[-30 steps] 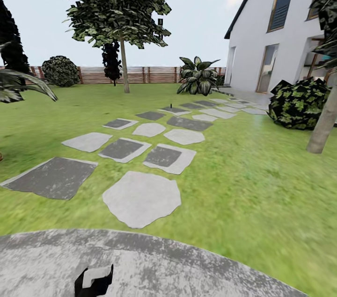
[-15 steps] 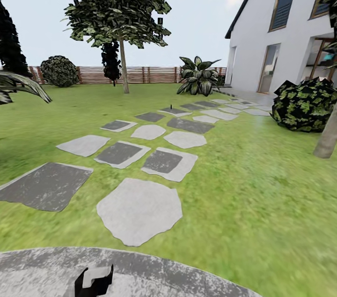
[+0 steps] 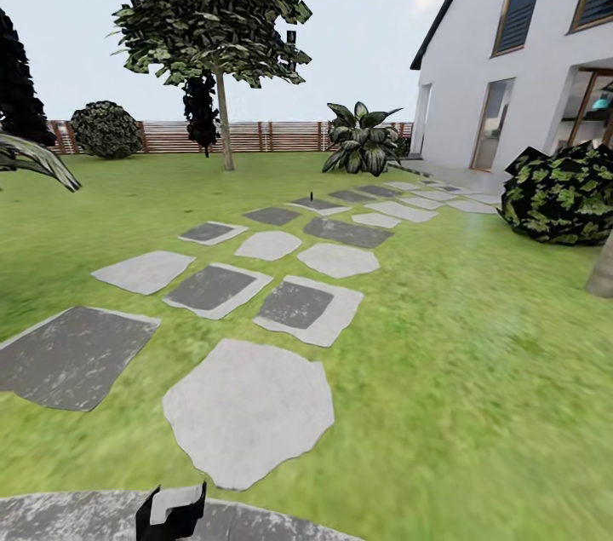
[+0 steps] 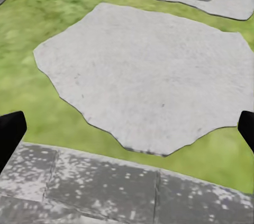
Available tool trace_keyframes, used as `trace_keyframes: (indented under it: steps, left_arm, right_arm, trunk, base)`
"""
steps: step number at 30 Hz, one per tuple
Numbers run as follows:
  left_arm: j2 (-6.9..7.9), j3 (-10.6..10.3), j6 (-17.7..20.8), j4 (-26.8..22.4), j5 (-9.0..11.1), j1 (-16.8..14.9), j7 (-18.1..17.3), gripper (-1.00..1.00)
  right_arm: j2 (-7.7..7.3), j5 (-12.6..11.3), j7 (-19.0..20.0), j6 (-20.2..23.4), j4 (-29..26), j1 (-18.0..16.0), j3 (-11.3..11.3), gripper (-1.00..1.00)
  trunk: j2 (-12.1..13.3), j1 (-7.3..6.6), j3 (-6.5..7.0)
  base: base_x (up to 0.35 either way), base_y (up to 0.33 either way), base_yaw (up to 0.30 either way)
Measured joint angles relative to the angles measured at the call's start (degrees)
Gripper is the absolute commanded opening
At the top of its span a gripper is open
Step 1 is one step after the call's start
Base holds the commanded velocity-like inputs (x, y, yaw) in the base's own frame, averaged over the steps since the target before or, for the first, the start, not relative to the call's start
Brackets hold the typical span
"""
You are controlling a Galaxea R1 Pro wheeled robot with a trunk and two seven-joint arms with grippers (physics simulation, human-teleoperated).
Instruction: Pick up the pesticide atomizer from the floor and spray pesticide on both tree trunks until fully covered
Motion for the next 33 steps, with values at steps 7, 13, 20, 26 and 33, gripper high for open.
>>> trace_keyframes:
  steps: [7,13,20,26,33]
  left_arm:
    - [0.0,0.0,0.01,0.0,0.0,0.0,0.0,1.0]
    - [0.0,0.0,-0.01,0.0,-0.01,-0.01,0.0,1.0]
    - [0.0,0.0,0.01,0.0,0.0,0.0,0.0,1.0]
    - [0.0,0.0,0.0,0.0,0.0,0.0,0.0,1.0]
    - [0.0,0.0,0.0,0.0,0.0,-0.01,0.0,1.0]
  right_arm:
    - [0.01,0.04,0.06,0.0,0.04,0.0,0.01,1.0]
    - [0.03,0.02,0.07,0.0,0.04,0.0,0.01,1.0]
    - [-0.03,0.0,0.03,0.0,0.0,0.0,0.0,1.0]
    - [-0.06,0.0,0.01,0.02,-0.03,0.0,0.0,1.0]
    - [-0.02,0.28,0.19,0.04,0.0,0.0,0.05,1.0]
  trunk:
    - [0.0,0.0,0.0]
    - [0.0,0.0,0.0]
    - [0.0,0.0,0.0]
    - [0.0,0.0,0.0]
    - [0.0,0.0,0.0]
  base:
    - [0.339,0.0,0.0]
    - [0.339,0.0,0.0]
    - [0.339,0.0,0.0]
    - [0.339,0.0,0.0]
    - [0.339,0.0,0.0]
